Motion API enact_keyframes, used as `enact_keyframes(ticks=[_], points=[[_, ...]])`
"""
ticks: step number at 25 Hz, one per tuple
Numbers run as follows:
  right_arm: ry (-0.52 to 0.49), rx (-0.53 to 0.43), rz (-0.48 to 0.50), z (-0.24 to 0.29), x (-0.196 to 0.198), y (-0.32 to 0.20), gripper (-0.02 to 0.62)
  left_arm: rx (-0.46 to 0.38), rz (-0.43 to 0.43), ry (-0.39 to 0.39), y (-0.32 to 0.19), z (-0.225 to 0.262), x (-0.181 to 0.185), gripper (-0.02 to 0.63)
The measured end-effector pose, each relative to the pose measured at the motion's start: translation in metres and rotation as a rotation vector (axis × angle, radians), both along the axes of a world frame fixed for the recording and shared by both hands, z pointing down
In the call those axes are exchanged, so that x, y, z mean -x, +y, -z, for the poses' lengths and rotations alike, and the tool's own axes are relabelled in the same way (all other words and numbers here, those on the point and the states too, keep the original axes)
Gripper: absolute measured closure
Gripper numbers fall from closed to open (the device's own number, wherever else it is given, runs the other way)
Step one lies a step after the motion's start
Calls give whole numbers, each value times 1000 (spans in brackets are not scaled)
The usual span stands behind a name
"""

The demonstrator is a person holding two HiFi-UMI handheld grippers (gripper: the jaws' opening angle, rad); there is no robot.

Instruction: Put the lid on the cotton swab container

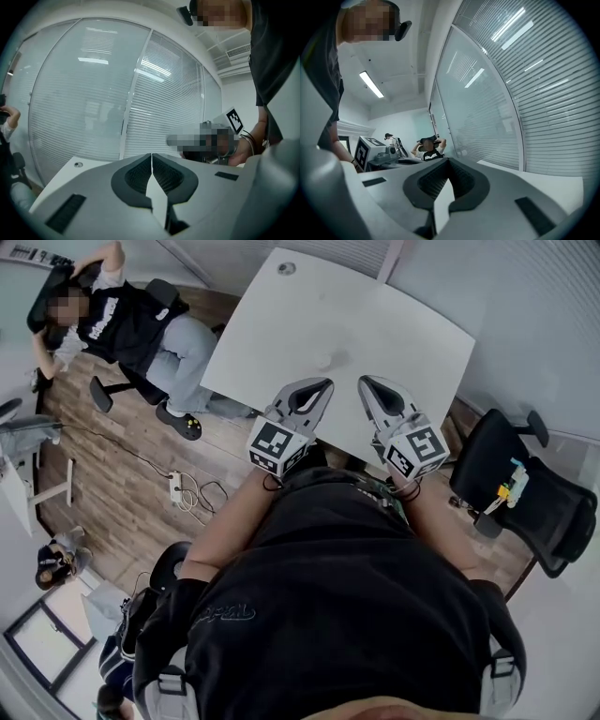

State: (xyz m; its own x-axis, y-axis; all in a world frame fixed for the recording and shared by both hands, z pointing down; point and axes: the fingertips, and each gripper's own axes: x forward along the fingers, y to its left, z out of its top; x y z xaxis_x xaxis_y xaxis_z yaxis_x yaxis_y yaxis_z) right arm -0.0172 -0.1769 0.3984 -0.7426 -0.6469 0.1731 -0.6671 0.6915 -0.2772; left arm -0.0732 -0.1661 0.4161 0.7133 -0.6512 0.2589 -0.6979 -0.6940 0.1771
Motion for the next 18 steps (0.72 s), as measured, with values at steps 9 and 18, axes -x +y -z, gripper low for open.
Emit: enact_keyframes(ticks=[9, 18], points=[[41, 24, -79, -8, 21, -25, 572, 16, -108, -5, -22, -29, 38, 588], [77, 39, -169, -14, 30, -36, 572, -1, -199, -21, -39, -47, 56, 581]])
